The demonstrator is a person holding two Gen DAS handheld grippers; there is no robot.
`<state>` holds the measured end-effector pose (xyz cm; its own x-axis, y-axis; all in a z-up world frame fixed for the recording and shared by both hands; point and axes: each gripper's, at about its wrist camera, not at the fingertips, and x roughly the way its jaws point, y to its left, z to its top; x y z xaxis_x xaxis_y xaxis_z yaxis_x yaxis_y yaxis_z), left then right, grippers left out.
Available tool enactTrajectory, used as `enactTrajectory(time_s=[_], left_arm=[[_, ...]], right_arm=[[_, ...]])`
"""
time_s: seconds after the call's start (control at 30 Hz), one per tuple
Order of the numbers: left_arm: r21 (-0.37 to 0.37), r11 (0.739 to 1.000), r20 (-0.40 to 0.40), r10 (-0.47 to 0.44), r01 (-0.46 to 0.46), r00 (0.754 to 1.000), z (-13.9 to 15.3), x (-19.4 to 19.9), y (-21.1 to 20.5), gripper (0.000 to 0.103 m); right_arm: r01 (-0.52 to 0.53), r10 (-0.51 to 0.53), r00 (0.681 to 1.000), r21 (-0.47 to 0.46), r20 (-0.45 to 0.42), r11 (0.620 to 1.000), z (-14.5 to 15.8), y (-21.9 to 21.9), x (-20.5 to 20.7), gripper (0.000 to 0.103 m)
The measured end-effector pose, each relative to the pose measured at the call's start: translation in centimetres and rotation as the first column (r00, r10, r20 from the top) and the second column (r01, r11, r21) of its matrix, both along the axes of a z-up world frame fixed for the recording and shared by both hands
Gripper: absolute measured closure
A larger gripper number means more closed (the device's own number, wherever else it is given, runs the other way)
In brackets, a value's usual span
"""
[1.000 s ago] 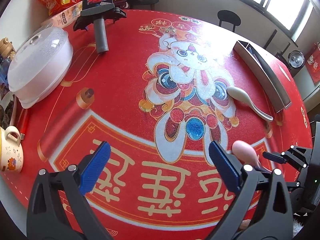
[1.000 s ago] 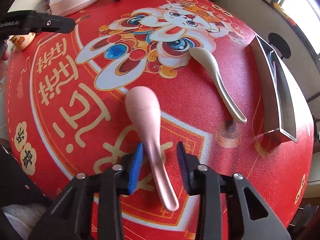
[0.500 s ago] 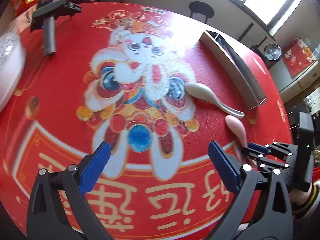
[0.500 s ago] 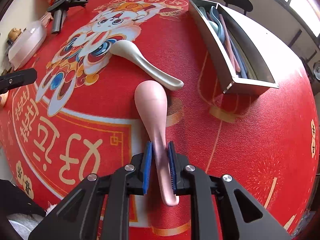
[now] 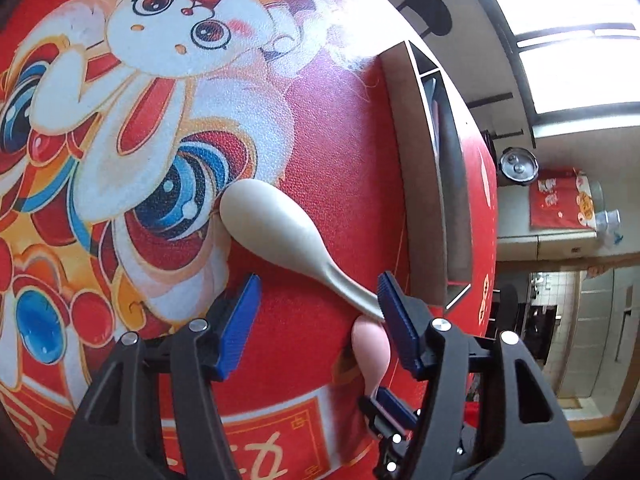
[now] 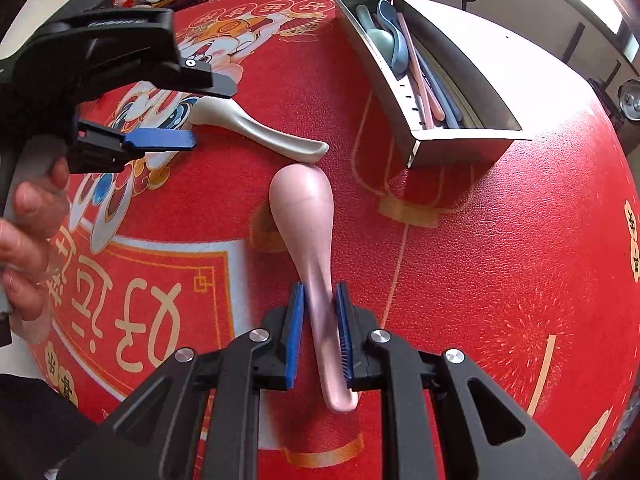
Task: Organize utensils
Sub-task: 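Grasp the pink spoon handle with the right tool while the left tool grasps the white spoon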
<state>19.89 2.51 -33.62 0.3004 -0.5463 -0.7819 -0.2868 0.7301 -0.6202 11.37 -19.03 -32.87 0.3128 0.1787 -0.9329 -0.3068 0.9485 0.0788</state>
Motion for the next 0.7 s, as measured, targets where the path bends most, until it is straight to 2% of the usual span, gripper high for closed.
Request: enactTrajectory(time_s=[0.07, 0.2, 0.33, 0.43, 0.5, 0.53, 0.6, 0.67, 0.7], left_arm=[[0.027, 0.999, -0.005, 0.017, -0.017, 1.000, 0.3, 0.9, -0.4, 0.041], [0.147, 0.989, -0.004, 0.000, 0.001, 1.000, 1.3, 2.4, -2.1, 0.041], [0.334, 0.940, 0.029, -0.089, 0.074, 0.996, 1.9, 3.3, -5.0, 0.043], [0.441, 0.891, 0.043, -0.142, 0.109, 0.989, 2.2, 4.0, -6.4, 0.052], [0.489, 0.863, 0.054, -0.178, 0.129, 0.983, 2.2, 4.8, -7.4, 0.062], [0.485, 0.862, 0.068, -0.202, 0.145, 0.977, 2.2, 5.1, -7.7, 0.065], [0.456, 0.871, 0.087, -0.247, 0.182, 0.965, 2.2, 5.5, -7.7, 0.083], [0.478, 0.851, 0.091, -0.296, 0.219, 0.951, 2.5, 5.6, -7.9, 0.093], [0.492, 0.838, 0.088, -0.318, 0.236, 0.944, 2.5, 5.7, -8.0, 0.093]], right_arm=[[-0.002, 0.002, 1.000, 0.004, -0.001, 1.000, 0.0, -0.1, 0.0, 0.087], [-0.003, 0.003, 1.000, 0.016, -0.004, 1.000, -0.1, -0.3, 0.2, 0.087], [0.003, -0.003, 1.000, 0.032, -0.008, 0.999, -0.1, -0.7, 0.4, 0.087], [0.004, -0.004, 1.000, 0.031, -0.006, 1.000, -0.1, -0.9, 0.3, 0.087], [0.008, -0.008, 1.000, 0.033, -0.007, 0.999, -0.1, -1.1, 0.3, 0.087], [0.011, -0.010, 1.000, 0.035, -0.008, 0.999, -0.1, -1.2, 0.3, 0.087], [0.014, -0.014, 1.000, 0.036, -0.009, 0.999, -0.1, -1.4, 0.3, 0.087], [0.020, -0.019, 1.000, 0.037, -0.010, 0.999, -0.1, -1.5, 0.3, 0.087], [0.023, -0.023, 1.000, 0.039, -0.011, 0.999, -0.1, -1.6, 0.3, 0.088]])
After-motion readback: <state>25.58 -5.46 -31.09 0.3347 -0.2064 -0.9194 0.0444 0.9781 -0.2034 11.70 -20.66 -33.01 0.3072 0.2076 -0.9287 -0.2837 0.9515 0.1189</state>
